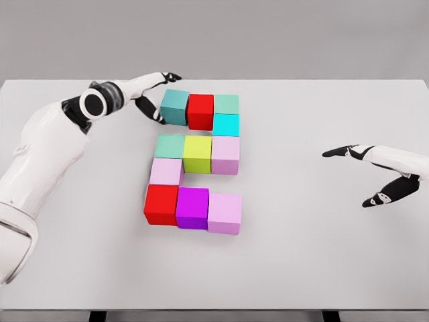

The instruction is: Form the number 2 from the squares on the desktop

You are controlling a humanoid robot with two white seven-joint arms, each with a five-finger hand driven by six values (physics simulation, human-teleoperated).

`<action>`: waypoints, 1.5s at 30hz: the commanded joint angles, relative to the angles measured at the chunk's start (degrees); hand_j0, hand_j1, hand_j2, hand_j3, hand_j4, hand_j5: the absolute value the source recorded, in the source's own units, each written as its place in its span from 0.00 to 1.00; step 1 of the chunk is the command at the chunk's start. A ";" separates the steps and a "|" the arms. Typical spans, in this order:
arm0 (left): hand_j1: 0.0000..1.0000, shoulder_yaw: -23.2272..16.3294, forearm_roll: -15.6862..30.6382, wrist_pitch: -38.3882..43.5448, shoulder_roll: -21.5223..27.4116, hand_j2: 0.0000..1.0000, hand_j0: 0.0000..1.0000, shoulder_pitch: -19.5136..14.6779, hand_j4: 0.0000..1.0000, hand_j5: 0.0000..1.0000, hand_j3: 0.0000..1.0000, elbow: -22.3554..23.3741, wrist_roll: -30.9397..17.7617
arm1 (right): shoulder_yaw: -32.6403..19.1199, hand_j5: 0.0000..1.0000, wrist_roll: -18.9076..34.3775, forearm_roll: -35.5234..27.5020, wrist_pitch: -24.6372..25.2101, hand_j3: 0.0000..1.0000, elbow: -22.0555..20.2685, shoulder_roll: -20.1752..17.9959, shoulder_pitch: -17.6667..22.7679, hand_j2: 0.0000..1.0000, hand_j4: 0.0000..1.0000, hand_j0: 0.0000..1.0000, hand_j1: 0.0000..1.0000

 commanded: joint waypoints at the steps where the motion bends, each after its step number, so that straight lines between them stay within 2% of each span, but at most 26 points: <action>1: 1.00 -2.10 0.69 -0.24 0.97 1.00 1.00 0.00 1.00 1.00 1.00 -0.02 -0.31 | 0.05 1.00 -0.02 -0.41 0.14 1.00 -0.14 -0.14 0.00 1.00 1.00 1.00 1.00; 6: 1.00 -3.86 0.60 -0.42 2.02 1.00 1.00 -0.09 1.00 1.00 1.00 -0.11 -2.07 | 0.05 1.00 -0.02 -0.41 0.14 1.00 -0.23 -0.05 0.09 1.00 1.00 1.00 1.00; 31: 1.00 -3.42 0.78 -2.00 3.96 1.00 1.00 -0.09 1.00 1.00 1.00 -2.21 -1.98 | 0.05 1.00 -0.02 -0.23 0.14 1.00 -0.23 0.03 -0.09 1.00 1.00 1.00 1.00; 33: 1.00 -2.98 0.95 -2.00 5.80 1.00 1.00 -0.09 1.00 1.00 1.00 -3.97 -1.98 | 0.05 1.00 -0.02 -0.23 0.14 1.00 -0.23 0.03 -0.09 1.00 1.00 1.00 1.00; 36: 1.00 -3.16 4.91 -2.61 10.81 1.00 1.00 0.26 1.00 1.00 1.00 -9.68 -1.98 | 0.05 1.00 -0.02 -0.23 0.14 1.00 -0.23 0.03 -0.09 1.00 1.00 1.00 1.00; 37: 1.00 -3.07 6.75 -4.98 13.88 1.00 1.00 0.44 1.00 1.00 1.00 -12.67 -1.98 | 0.05 1.00 -0.02 -0.23 0.14 1.00 -0.23 0.03 -0.09 1.00 1.00 1.00 1.00; 39: 1.00 -3.07 12.73 -13.94 20.74 1.00 1.00 2.90 1.00 1.00 1.00 -17.94 -1.98 | 0.05 1.00 -0.02 -0.23 0.14 1.00 0.12 0.03 -0.09 1.00 1.00 1.00 1.00; 42: 1.00 -2.98 20.20 -34.01 30.14 1.00 1.00 6.59 1.00 1.00 1.00 -21.73 -1.98 | 0.05 1.00 -0.02 -0.23 0.14 1.00 0.12 0.03 -0.17 1.00 1.00 1.00 1.00; 45: 1.00 -2.89 22.84 -34.01 35.77 1.00 1.00 10.81 1.00 1.00 1.00 -21.90 -1.98 | 0.05 1.00 -0.02 -0.23 0.14 1.00 -0.14 0.03 -0.18 1.00 1.00 1.00 1.00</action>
